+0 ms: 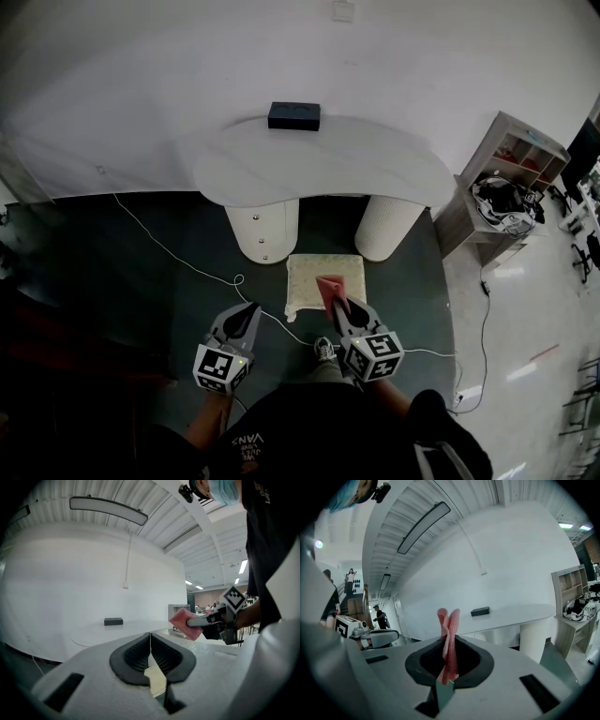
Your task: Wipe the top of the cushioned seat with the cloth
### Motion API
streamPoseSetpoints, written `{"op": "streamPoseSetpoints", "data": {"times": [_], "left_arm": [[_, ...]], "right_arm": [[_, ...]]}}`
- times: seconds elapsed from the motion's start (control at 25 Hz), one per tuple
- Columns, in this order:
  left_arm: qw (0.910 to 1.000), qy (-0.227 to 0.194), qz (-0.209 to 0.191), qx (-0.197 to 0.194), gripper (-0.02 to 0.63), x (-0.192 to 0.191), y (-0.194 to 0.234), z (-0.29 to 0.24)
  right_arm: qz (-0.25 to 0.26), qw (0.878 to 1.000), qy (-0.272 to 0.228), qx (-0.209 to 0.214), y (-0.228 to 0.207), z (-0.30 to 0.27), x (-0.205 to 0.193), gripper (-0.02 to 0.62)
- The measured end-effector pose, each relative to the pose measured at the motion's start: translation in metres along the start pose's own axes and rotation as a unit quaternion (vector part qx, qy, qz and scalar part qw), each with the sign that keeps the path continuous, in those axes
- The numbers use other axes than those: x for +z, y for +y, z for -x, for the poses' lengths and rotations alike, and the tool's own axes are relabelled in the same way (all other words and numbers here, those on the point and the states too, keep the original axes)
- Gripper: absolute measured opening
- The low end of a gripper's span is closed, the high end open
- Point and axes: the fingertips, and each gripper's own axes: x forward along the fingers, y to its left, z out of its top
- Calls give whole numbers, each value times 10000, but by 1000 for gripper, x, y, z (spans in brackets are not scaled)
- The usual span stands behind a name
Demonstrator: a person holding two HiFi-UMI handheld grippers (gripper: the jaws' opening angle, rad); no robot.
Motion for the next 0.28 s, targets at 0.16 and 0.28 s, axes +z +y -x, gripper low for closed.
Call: {"op": "streamPoseSetpoints", "data": {"times": [0.16,0.28], "left_arm": [[10000,-25,-49,0,18,2,0,-1],[10000,33,-43,5,18,-3,1,0]], "right_arm": [[19,10000,-3,-2,-3,0,0,23],[35,10000,-12,-33,-5,0,-1,23]]}}
